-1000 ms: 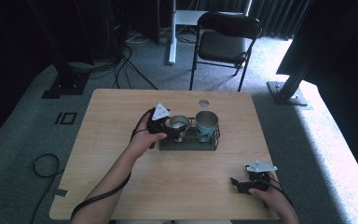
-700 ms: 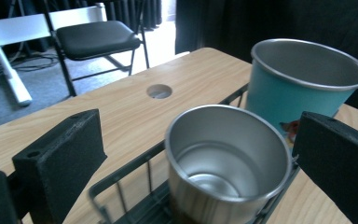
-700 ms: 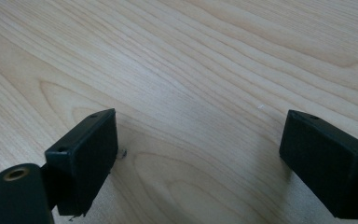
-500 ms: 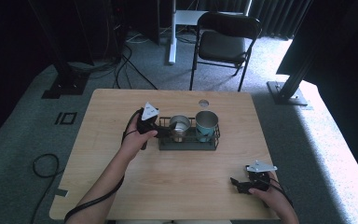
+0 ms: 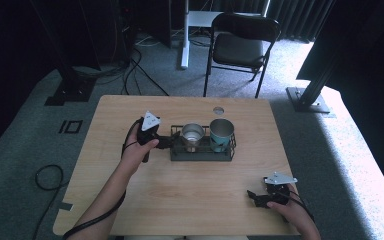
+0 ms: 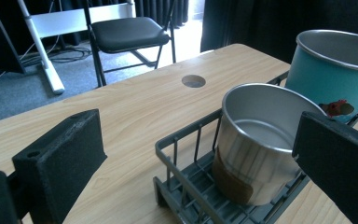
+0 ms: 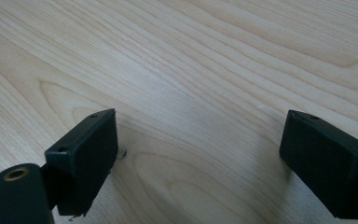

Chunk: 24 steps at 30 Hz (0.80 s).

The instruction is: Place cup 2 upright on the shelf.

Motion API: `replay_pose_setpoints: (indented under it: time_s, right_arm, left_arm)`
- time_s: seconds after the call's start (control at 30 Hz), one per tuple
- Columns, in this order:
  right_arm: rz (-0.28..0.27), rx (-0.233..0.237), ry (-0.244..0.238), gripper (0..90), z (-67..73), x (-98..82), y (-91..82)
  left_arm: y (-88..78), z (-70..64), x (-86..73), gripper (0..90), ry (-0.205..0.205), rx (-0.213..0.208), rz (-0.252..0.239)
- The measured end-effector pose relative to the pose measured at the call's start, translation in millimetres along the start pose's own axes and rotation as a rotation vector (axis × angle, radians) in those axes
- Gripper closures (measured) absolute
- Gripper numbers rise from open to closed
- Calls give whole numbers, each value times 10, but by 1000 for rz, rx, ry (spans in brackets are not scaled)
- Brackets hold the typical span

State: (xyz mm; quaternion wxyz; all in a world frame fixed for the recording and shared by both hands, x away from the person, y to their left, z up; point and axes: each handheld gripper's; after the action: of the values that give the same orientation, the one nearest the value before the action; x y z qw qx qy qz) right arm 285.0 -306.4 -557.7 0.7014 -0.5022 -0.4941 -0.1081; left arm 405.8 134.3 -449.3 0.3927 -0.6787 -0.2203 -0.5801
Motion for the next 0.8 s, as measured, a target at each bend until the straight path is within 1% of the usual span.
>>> replay_pose_setpoints:
  time_s: [0.13, 0.17, 0.23, 0.27, 0.5, 0.53, 0.73, 0.8]
  right_arm:
    - [0, 0, 0, 110, 0, 0, 0]
    - [0, 0, 0, 110, 0, 0, 0]
    - [0, 0, 0, 110, 0, 0, 0]
    - [0, 0, 0, 110, 0, 0, 0]
    - [0, 0, 0, 110, 0, 0, 0]
    - [0, 0, 0, 110, 0, 0, 0]
    - [0, 0, 0, 110, 1, 0, 0]
    - [0, 0, 0, 110, 1, 0, 0]
  left_arm:
    - [-46, 40, -44, 28, -3, 10, 11]
    - [-62, 52, -60, 28, -6, 19, 8]
    - [-73, 61, -70, 28, -8, 20, 7]
    - [-116, 90, -102, 28, -16, 34, 7]
    - [-245, 169, -185, 28, -20, 62, 9]
    - [-266, 181, -194, 28, -15, 67, 14]
    - [-381, 241, -244, 28, -25, 100, 11]
    - [-414, 262, -272, 28, -27, 110, 20]
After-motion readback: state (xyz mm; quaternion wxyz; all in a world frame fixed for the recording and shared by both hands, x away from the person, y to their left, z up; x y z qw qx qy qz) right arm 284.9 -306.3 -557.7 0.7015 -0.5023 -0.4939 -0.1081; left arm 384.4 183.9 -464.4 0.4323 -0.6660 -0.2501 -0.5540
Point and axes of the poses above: each handheld gripper's, and its own axes: y roughly forward along the jaws, x roughly out of its top, z roughly to its left, and after that the axes turned 7 degrees about -z, right-handed
